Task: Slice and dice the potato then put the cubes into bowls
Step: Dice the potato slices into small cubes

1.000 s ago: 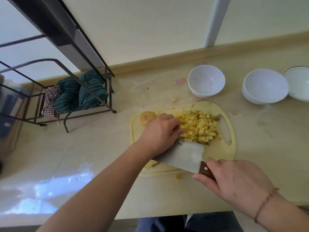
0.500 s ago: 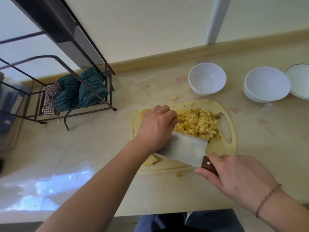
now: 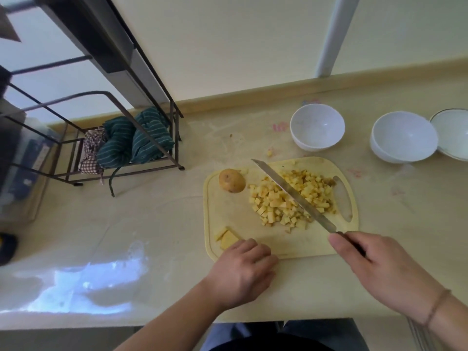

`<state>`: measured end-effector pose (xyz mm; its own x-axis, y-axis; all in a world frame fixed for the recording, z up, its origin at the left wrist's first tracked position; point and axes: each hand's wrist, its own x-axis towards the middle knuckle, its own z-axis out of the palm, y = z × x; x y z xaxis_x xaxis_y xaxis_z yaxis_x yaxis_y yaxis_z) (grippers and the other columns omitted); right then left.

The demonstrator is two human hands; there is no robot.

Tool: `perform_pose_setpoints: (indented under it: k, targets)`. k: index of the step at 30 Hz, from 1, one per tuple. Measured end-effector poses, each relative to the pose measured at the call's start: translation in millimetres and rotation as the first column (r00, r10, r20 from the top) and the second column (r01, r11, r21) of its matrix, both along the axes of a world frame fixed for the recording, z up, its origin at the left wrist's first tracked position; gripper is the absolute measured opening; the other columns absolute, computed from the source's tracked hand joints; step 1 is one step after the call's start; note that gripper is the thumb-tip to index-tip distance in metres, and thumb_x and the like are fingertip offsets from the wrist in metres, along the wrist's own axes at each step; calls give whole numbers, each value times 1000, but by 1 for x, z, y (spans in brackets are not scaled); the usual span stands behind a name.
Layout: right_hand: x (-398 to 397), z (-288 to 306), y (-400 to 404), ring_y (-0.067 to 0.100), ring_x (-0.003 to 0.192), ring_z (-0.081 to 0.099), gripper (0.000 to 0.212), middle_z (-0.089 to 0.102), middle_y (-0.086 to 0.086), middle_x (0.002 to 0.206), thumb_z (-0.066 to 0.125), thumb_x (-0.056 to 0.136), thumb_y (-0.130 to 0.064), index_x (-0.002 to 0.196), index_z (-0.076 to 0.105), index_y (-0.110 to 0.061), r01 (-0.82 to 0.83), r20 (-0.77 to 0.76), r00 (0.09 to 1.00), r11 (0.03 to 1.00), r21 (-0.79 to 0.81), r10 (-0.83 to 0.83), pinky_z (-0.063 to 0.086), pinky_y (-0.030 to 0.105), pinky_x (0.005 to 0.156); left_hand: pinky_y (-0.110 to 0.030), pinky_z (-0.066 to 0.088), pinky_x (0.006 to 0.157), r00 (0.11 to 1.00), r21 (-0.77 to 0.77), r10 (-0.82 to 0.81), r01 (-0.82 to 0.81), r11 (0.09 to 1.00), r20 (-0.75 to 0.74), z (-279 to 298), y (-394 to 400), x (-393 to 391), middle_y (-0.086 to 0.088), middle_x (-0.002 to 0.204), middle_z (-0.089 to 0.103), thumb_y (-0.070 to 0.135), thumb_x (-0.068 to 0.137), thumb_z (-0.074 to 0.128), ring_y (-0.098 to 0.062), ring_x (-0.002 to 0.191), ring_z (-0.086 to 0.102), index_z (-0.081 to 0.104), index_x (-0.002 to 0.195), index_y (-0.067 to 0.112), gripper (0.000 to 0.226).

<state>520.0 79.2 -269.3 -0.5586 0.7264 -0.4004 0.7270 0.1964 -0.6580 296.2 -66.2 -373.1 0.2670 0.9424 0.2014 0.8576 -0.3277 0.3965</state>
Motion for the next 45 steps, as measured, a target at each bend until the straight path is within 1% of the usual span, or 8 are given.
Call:
perform_pose_setpoints:
  k: [8,14,19,22,26,33,41,45]
  targets:
    - [-7,16,-13,8,41,42,59,48,-11,44,33,76,-73,58,49,-19,-22,39,999,1000,16,21,31,19,43,-39,51,59,993,-5,-117,117,993,-29,-5,13,12,-7,87,60,14,92,59,-25,73,54,62,86,12,7]
    - [4,31,-12,8,42,37,67,42,-7,43,30,78,-81,55,44,-19,45,2,999,997,66,-45,29,19,43,-30,55,66,922,103,229,-272,957,312,20,78,10,-8,93,68,11,86,55,-25,81,66,74,95,6,21]
    - [10,28,-5,8,44,37,63,42,-4,48,33,76,-76,58,44,-16,38,61,997,998,51,-41,35,28,50,-33,57,80,857,27,324,-364,931,402,20,101,7,-7,107,70,8,85,63,-26,95,67,75,101,6,20]
    - [8,25,-5,10,46,35,62,40,-4,49,34,75,-76,60,44,-16,30,67,997,1000,-1,-29,34,30,52,-32,56,83,858,91,343,-404,910,382,19,87,2,-6,111,70,26,90,62,-25,100,67,74,99,8,23]
    - [-3,22,-12,9,43,28,57,33,-7,47,39,76,-71,63,42,-16,41,14,999,992,-123,-39,27,20,44,-31,53,85,794,181,467,-563,806,388,13,41,-18,-3,107,67,26,91,67,-19,101,63,73,97,8,20]
    - [-37,-7,-39,10,37,17,45,24,1,54,42,95,-49,73,40,-10,-15,-69,997,819,-574,-31,16,15,36,-44,53,95,760,53,606,-633,773,234,-18,-40,-32,-8,123,62,42,84,76,-28,112,60,65,119,9,49]
    - [-52,-33,-56,8,43,29,55,33,-7,48,41,81,-68,65,42,-16,-130,-57,992,879,-458,116,24,15,39,-40,55,87,754,87,602,-640,763,263,-30,-33,-33,-11,111,67,31,86,79,-30,99,62,73,106,3,35]
    - [-58,-26,-56,8,39,22,48,28,-6,48,39,92,-55,69,40,-13,-101,-30,995,837,-537,100,20,16,37,-39,54,84,763,85,578,-622,778,291,-31,-30,-32,-10,108,65,25,84,76,-28,96,62,74,102,3,28]
